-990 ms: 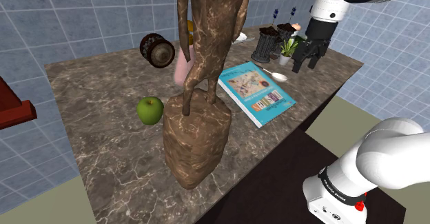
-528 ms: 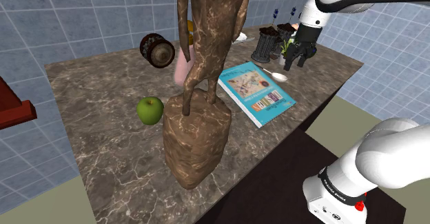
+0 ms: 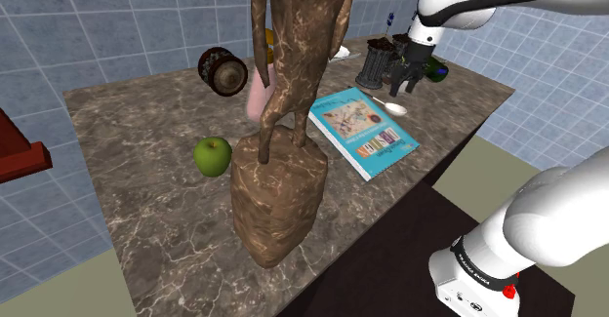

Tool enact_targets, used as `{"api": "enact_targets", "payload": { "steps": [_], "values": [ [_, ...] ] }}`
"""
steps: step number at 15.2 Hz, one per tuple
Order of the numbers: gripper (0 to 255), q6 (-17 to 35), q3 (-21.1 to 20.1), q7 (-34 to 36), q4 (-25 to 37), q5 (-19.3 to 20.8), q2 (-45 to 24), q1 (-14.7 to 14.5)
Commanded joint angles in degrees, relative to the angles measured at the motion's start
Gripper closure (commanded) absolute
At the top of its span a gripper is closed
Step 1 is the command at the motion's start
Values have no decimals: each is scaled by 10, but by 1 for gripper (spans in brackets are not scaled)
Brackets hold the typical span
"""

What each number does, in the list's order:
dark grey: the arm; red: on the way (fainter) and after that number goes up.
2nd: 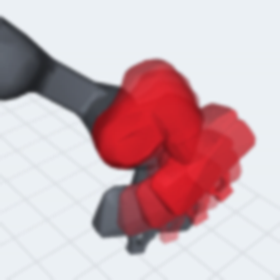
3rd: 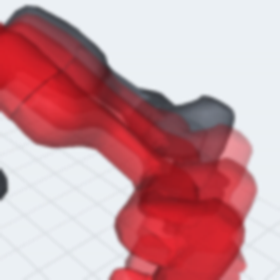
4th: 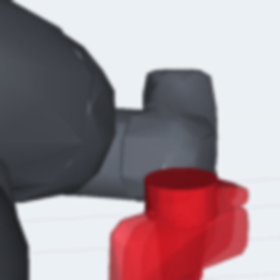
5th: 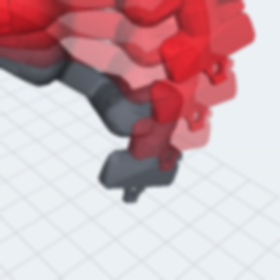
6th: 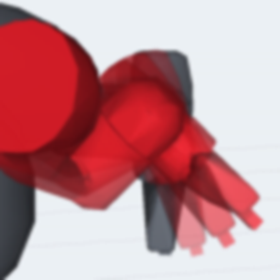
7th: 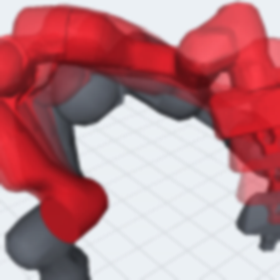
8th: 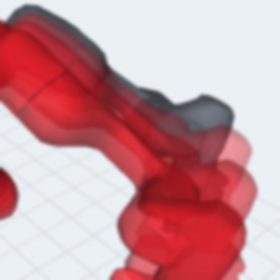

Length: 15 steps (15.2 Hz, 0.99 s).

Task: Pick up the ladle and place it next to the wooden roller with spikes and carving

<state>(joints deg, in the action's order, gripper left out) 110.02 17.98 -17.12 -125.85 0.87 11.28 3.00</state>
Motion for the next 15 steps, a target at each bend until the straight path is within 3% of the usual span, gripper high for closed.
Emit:
{"api": "enact_targets", "payload": {
  "steps": [1,7,12,15],
  "values": [
    [0,17,13,-32,30,-16,-47,1],
    [0,42,34,-122,136,-81,-187,19],
    [0,37,30,-185,251,-137,-306,52],
    [0,49,27,-190,250,-143,-319,55]
  ]
}}
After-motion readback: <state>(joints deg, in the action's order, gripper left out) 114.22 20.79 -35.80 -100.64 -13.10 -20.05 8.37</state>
